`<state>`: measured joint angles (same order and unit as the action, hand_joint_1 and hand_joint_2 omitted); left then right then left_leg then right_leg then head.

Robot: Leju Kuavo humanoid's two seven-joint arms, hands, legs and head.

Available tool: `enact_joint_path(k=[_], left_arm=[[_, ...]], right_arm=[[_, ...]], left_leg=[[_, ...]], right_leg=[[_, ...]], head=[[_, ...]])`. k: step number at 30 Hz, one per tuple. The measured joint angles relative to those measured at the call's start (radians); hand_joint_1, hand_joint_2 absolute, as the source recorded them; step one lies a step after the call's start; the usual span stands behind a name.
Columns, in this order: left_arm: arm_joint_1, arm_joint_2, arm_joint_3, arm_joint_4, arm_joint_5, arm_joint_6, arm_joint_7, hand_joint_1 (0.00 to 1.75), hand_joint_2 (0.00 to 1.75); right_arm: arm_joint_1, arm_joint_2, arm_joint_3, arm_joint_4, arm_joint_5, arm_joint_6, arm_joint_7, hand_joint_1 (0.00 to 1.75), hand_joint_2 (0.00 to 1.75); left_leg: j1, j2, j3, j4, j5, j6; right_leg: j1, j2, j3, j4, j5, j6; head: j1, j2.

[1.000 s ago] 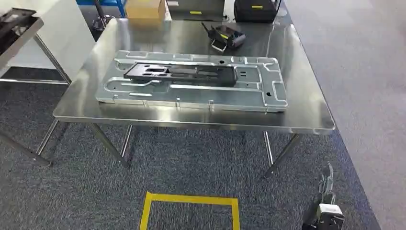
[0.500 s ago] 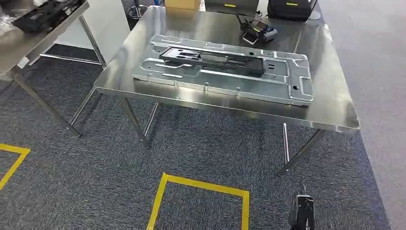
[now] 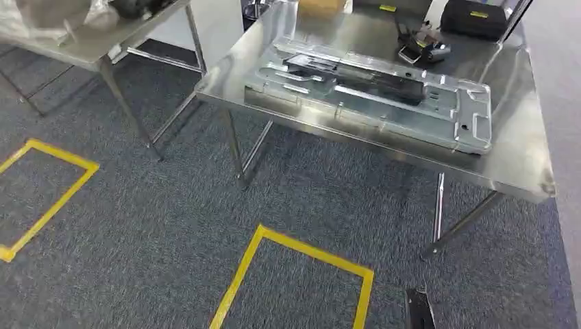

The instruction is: Take the parts from the cabinet and place them on the table.

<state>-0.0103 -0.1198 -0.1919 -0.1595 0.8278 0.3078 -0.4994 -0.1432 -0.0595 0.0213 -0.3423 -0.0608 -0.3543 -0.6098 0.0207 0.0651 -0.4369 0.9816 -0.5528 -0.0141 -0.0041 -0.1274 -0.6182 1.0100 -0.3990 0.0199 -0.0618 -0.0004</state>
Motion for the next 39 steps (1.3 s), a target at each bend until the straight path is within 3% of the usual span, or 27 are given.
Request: enact_joint_path(k=[2, 3, 4, 5, 7, 8, 9, 11, 12, 13, 15, 17, 18, 19, 20, 22, 24, 25, 27, 28, 29, 32, 33, 35, 36, 38, 39], left_arm=[[0.007, 0.0, 0.0, 0.0, -0.003, 0.007, 0.005, 0.0, 0.0], [0.012, -0.003, 0.0, 0.0, -0.005, 0.01, 0.005, 0.0, 0.0], [0.013, -0.005, 0.0, 0.0, -0.011, 0.013, 0.008, 0.0, 0.0], [0.013, -0.007, -0.001, 0.0, -0.013, 0.013, 0.012, 0.0, 0.0], [0.013, -0.012, -0.003, 0.0, -0.022, 0.015, 0.016, 0.0, 0.0], [0.014, -0.014, -0.005, 0.0, -0.024, 0.014, 0.016, 0.0, 0.0], [0.014, -0.014, -0.007, 0.0, -0.027, 0.014, 0.016, 0.0, 0.0], [0.017, -0.016, -0.009, 0.0, -0.032, 0.008, 0.013, 0.0, 0.0], [0.017, -0.016, -0.009, 0.0, -0.032, 0.004, 0.011, 0.0, 0.0], [0.016, -0.021, -0.01, 0.0, -0.034, -0.001, 0.01, 0.0, 0.0], [0.011, -0.022, -0.012, 0.0, -0.04, -0.001, 0.013, 0.0, 0.0], [0.009, -0.024, -0.021, 0.0, -0.049, 0.001, 0.018, 0.0, 0.0], [0.009, -0.022, -0.026, 0.0, -0.058, -0.007, 0.021, 0.0, 0.0], [0.008, -0.021, -0.034, 0.0, -0.067, -0.021, 0.022, 0.0, 0.0], [0.007, -0.017, -0.039, 0.0, -0.076, -0.033, 0.026, 0.0, 0.0], [0.005, -0.01, -0.054, 0.0, -0.089, -0.05, 0.026, 0.0, 0.0], [0.006, -0.005, -0.062, 0.0, -0.098, -0.058, 0.024, 0.0, 0.0], [0.007, -0.001, -0.067, 0.0, -0.103, -0.062, 0.022, 0.0, 0.0], [0.005, 0.009, -0.08, 0.0, -0.111, -0.063, 0.016, 0.0, 0.0], [0.002, 0.011, -0.085, 0.0, -0.118, -0.064, 0.013, 0.0, 0.0], [-0.001, 0.013, -0.088, 0.0, -0.122, -0.066, 0.011, 0.0, 0.0], [-0.002, 0.031, -0.108, 0.0, -0.141, -0.072, 0.005, 0.0, 0.0], [-0.003, 0.034, -0.111, 0.0, -0.147, -0.075, 0.005, 0.0, 0.0], [-0.008, 0.042, -0.123, 0.0, -0.155, -0.079, 0.005, 0.0, 0.0], [-0.01, 0.045, -0.129, 0.0, -0.159, -0.079, 0.005, 0.0, 0.0], [-0.013, 0.05, -0.135, 0.0, -0.162, -0.077, 0.005, 0.0, 0.0], [-0.013, 0.053, -0.137, 0.0, -0.162, -0.073, 0.006, 0.0, 0.0]], right_arm=[[0.004, 0.001, 0.024, 0.023, 0.039, -0.034, 0.051, 0.0, 0.0], [0.007, 0.003, 0.039, 0.035, 0.064, -0.053, 0.08, 0.0, 0.0], [0.016, 0.003, 0.06, 0.054, 0.099, -0.076, 0.13, 0.0, 0.0], [0.027, 0.002, 0.076, 0.066, 0.125, -0.088, 0.168, 0.0, 0.0], [0.052, -0.002, 0.109, 0.092, 0.162, -0.099, 0.252, 0.0, 0.0], [0.065, -0.003, 0.123, 0.103, 0.176, -0.096, 0.287, 0.0, 0.0], [0.075, -0.004, 0.14, 0.114, 0.187, -0.085, 0.329, 0.0, 0.0], [0.094, -0.004, 0.168, 0.128, 0.194, -0.056, 0.406, 0.0, 0.0], [0.1, -0.005, 0.177, 0.135, 0.196, -0.041, 0.447, 0.0, 0.0], [0.106, -0.011, 0.182, 0.142, 0.196, -0.031, 0.477, 0.0, 0.0], [0.117, -0.011, 0.191, 0.153, 0.179, -0.004, 0.537, 0.0, 0.0], [0.119, -0.011, 0.192, 0.156, 0.157, 0.009, 0.575, 0.0, 0.0], [0.122, -0.003, 0.192, 0.157, 0.145, 0.011, 0.579, 0.0, 0.0], [0.125, -0.002, 0.192, 0.159, 0.132, 0.011, 0.58, 0.0, 0.0], [0.129, 0.004, 0.19, 0.16, 0.122, 0.013, 0.58, 0.0, 0.0], [0.137, 0.013, 0.182, 0.163, 0.102, 0.015, 0.579, 0.0, 0.0], [0.139, 0.021, 0.175, 0.164, 0.09, 0.021, 0.574, 0.0, 0.0], [0.138, 0.026, 0.17, 0.165, 0.086, 0.024, 0.569, 0.0, 0.0], [0.134, 0.039, 0.163, 0.165, 0.075, 0.03, 0.557, 0.0, 0.0], [0.132, 0.042, 0.159, 0.165, 0.07, 0.032, 0.547, 0.0, 0.0], [0.132, 0.044, 0.155, 0.165, 0.066, 0.033, 0.539, 0.0, 0.0], [0.118, 0.066, 0.141, 0.165, 0.056, 0.048, 0.519, 0.0, 0.0], [0.113, 0.068, 0.139, 0.165, 0.056, 0.052, 0.516, 0.0, 0.0], [0.114, 0.077, 0.138, 0.165, 0.058, 0.066, 0.514, 0.0, 0.0], [0.115, 0.082, 0.138, 0.165, 0.062, 0.069, 0.514, 0.0, 0.0], [0.115, 0.088, 0.138, 0.166, 0.062, 0.074, 0.514, 0.0, 0.0], [0.114, 0.09, 0.138, 0.166, 0.063, 0.078, 0.514, 0.0, 0.0]], left_leg=[[-0.005, -0.02, -0.014, -0.004, 0.007, 0.023], [-0.002, -0.024, -0.02, -0.005, 0.02, 0.033], [-0.003, -0.031, -0.033, -0.005, 0.03, 0.043], [-0.006, -0.04, -0.044, -0.005, 0.04, 0.048], [-0.015, -0.065, -0.072, -0.003, 0.06, 0.056], [-0.019, -0.08, -0.082, -0.002, 0.069, 0.058], [-0.021, -0.093, -0.089, -0.001, 0.076, 0.057], [-0.024, -0.119, -0.101, 0.004, 0.085, 0.054], [-0.024, -0.129, -0.105, 0.007, 0.088, 0.053], [-0.024, -0.133, -0.111, 0.01, 0.091, 0.05], [-0.024, -0.149, -0.115, 0.011, 0.099, 0.039], [-0.022, -0.17, -0.122, 0.009, 0.108, 0.025], [-0.025, -0.157, -0.127, 0.024, 0.1, 0.024], [-0.027, -0.116, -0.142, 0.052, 0.073, 0.018], [-0.025, -0.094, -0.17, 0.113, 0.028, 0.013], [-0.017, -0.082, -0.242, 0.282, -0.056, -0.001], [-0.009, -0.079, -0.254, 0.337, -0.06, -0.011], [-0.005, -0.074, -0.228, 0.298, -0.032, -0.014], [0.0, -0.046, -0.116, 0.11, 0.049, -0.019], [0.0, 0.001, -0.066, 0.026, 0.054, -0.018], [-0.012, 0.011, -0.058, 0.019, 0.053, -0.004], [-0.015, -0.012, -0.08, 0.016, 0.053, 0.018], [-0.008, -0.023, -0.077, 0.005, 0.062, 0.029], [-0.007, -0.039, -0.083, 0.002, 0.074, 0.042], [-0.01, -0.049, -0.088, 0.002, 0.077, 0.047], [-0.013, -0.075, -0.098, 0.004, 0.082, 0.049], [-0.013, -0.089, -0.1, 0.006, 0.084, 0.048]], right_leg=[[-0.009, -0.023, -0.001, -0.006, 0.008, 0.014], [-0.017, 0.009, -0.006, 0.002, -0.005, 0.025], [-0.019, 0.077, -0.019, 0.039, -0.065, 0.031], [-0.017, 0.107, -0.036, 0.097, -0.127, 0.03], [-0.015, 0.124, -0.082, 0.255, -0.215, 0.027], [-0.013, 0.126, -0.089, 0.3, -0.219, 0.022], [-0.01, 0.126, -0.073, 0.295, -0.2, 0.017], [-0.004, 0.133, 0.024, 0.161, -0.135, 0.005], [-0.002, 0.162, 0.094, 0.05, -0.105, -0.004], [0.0, 0.215, 0.131, -0.019, -0.118, -0.017], [0.002, 0.205, 0.135, -0.031, -0.111, -0.012], [0.004, 0.184, 0.135, -0.036, -0.108, -0.022], [-0.01, 0.165, 0.136, -0.049, -0.098, -0.03], [-0.008, 0.155, 0.135, -0.052, -0.096, -0.037], [-0.007, 0.141, 0.131, -0.051, -0.095, -0.042], [-0.005, 0.111, 0.124, -0.048, -0.095, -0.043], [-0.005, 0.084, 0.119, -0.043, -0.094, -0.042], [-0.005, 0.071, 0.117, -0.041, -0.094, -0.042], [-0.008, 0.047, 0.116, -0.035, -0.097, -0.035], [-0.006, 0.039, 0.118, -0.029, -0.1, -0.028], [-0.002, 0.033, 0.114, -0.025, -0.102, -0.022], [0.001, 0.006, 0.118, -0.025, -0.099, -0.006], [0.001, 0.007, 0.116, -0.021, -0.104, 0.003], [-0.008, 0.095, 0.085, 0.051, -0.166, 0.009], [-0.009, 0.114, 0.045, 0.138, -0.215, 0.009], [-0.009, 0.122, -0.027, 0.288, -0.269, 0.009], [-0.009, 0.123, -0.038, 0.307, -0.261, 0.008]], head=[[0.0, 0.0], [0.0, 0.0], [0.0, 0.0], [0.0, 0.0], [0.0, 0.0], [0.0, 0.0], [0.0, 0.0], [0.0, 0.0], [0.0, 0.0], [0.0, 0.0], [0.0, 0.0], [0.0, 0.0], [0.0, 0.0], [0.0, 0.0], [0.0, 0.0], [0.0, 0.0], [0.0, 0.0], [0.0, 0.0], [0.0, 0.0], [0.0, 0.0], [0.0, 0.0], [0.0, 0.0], [0.0, 0.0], [0.0, 0.0], [0.0, 0.0], [0.0, 0.0], [0.0, 0.0]])
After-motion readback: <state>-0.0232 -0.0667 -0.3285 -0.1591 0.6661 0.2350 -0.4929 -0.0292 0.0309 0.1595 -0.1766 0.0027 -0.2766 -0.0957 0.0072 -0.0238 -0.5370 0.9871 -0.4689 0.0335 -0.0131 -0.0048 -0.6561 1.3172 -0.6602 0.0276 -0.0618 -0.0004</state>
